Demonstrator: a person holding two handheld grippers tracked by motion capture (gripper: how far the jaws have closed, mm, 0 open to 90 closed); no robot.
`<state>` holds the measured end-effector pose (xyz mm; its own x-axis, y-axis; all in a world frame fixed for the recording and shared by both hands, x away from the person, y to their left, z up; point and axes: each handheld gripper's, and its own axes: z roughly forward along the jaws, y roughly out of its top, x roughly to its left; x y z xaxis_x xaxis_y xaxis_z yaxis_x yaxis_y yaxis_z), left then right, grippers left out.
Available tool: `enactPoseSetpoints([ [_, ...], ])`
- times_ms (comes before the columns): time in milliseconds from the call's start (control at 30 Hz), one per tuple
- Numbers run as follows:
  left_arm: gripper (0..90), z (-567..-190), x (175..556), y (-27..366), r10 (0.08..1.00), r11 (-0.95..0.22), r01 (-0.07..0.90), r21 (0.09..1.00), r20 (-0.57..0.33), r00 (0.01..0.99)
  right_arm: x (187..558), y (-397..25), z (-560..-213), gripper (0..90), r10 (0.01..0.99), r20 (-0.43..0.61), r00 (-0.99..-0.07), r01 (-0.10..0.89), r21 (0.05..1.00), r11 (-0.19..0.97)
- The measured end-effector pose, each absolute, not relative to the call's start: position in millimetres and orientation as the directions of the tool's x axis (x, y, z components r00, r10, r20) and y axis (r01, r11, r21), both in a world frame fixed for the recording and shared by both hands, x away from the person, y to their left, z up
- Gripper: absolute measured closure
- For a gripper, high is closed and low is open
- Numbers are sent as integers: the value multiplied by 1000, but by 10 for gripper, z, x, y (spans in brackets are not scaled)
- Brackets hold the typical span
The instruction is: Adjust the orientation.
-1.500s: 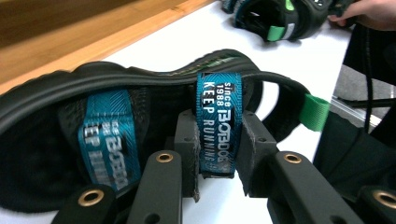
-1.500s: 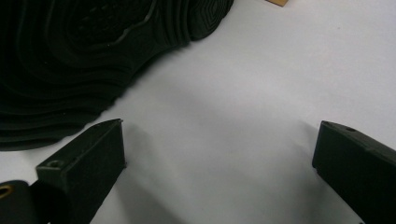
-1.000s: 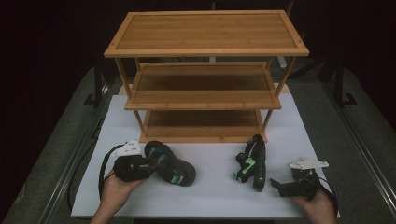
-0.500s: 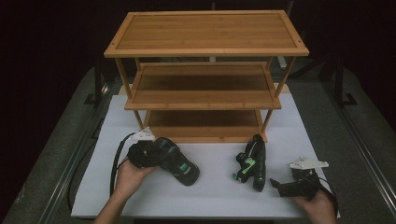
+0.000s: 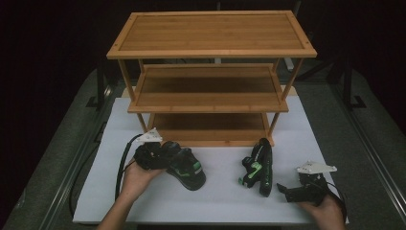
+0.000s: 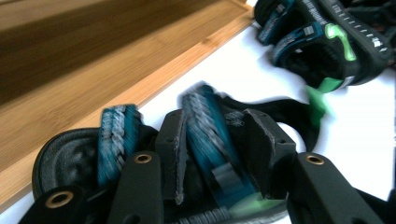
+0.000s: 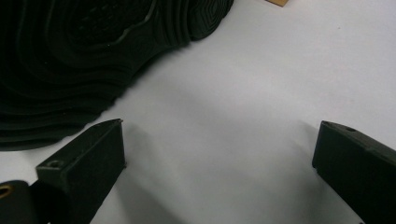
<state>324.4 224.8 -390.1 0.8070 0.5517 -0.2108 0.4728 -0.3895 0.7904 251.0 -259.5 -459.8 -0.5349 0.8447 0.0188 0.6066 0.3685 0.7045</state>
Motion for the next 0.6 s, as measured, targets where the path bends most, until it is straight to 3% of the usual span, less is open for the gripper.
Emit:
enactPoseSetpoints([
  [167, 554, -3768, 3138, 2240, 529, -384, 441, 811, -198, 825, 2509, -2594, -4597, 18, 845, 20, -534, 608, 705, 367],
  [333, 556, -3607, 2992, 2041, 448, -411, 386, 826, -186, 875, 2509, -2593, -4597, 18, 846, 21, -534, 608, 705, 366],
  [600, 626, -3674, 2983, 1760, 422, -450, 369, 813, -170, 890, 2509, -2595, -4598, 18, 845, 19, -535, 606, 705, 368],
])
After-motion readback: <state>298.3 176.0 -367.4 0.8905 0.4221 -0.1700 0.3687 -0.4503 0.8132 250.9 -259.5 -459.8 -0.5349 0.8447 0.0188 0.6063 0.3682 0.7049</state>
